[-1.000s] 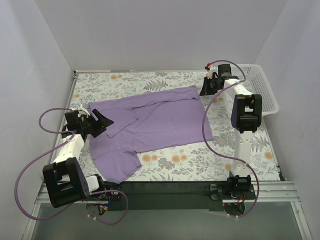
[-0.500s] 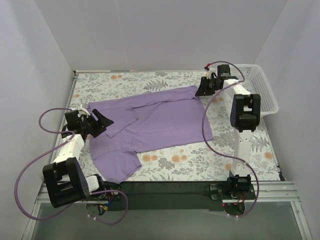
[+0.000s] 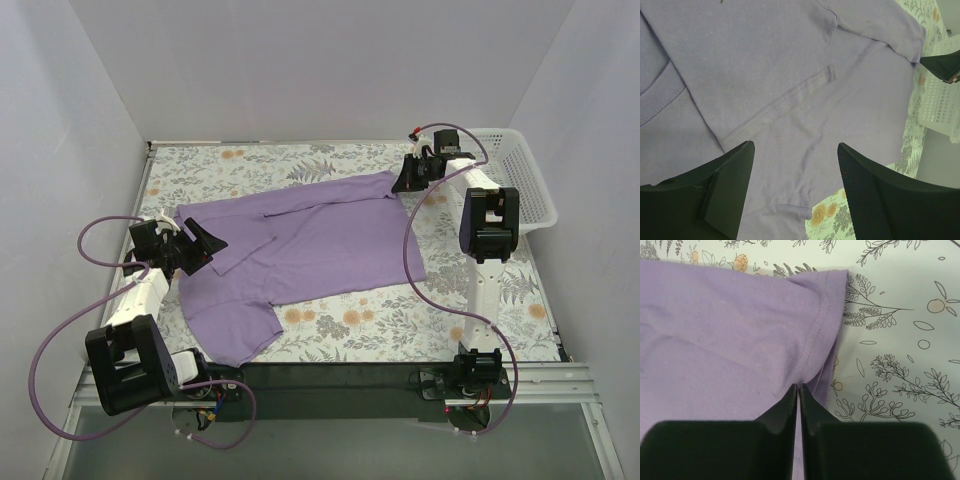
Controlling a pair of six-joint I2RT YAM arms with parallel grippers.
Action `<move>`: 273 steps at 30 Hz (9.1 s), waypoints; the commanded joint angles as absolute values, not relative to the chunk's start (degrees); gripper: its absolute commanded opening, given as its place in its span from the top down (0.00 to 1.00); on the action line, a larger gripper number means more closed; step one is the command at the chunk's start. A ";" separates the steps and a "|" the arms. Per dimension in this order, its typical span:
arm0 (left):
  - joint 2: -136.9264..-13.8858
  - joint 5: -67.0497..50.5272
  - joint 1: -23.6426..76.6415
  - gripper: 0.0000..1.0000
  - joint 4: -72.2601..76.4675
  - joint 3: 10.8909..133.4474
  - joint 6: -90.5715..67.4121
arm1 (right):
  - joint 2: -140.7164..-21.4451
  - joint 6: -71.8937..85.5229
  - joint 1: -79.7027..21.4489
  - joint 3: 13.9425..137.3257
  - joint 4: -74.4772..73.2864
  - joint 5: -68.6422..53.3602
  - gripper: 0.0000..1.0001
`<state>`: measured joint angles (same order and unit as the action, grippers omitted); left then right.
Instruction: Fold and stack the t-shirts
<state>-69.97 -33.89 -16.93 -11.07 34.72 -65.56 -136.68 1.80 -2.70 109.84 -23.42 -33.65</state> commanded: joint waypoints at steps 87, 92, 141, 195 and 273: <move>-44.65 -16.08 -10.90 0.30 -42.98 48.08 -75.32 | -111.18 -30.35 -69.54 75.93 -2.64 -23.88 0.99; -44.91 -25.72 -10.99 0.32 -38.68 44.65 -75.68 | -113.20 -13.05 -59.17 79.45 -0.53 -25.31 0.99; -88.15 1.84 36.21 0.77 -45.62 49.04 -79.01 | -86.75 -19.51 -10.37 53.96 -3.96 -64.86 0.30; -63.28 -2.11 32.79 1.00 -60.72 48.95 -75.32 | -83.06 -80.96 -6.68 45.70 -35.24 -23.56 0.99; -75.31 7.73 6.51 1.00 -48.43 69.17 -63.63 | -104.06 -62.06 -2.63 77.42 -41.84 -29.62 0.99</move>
<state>-74.22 7.09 7.68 -53.39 66.43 -65.23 -103.07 -64.99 -1.74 73.49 -41.08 -28.14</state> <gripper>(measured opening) 0.022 0.020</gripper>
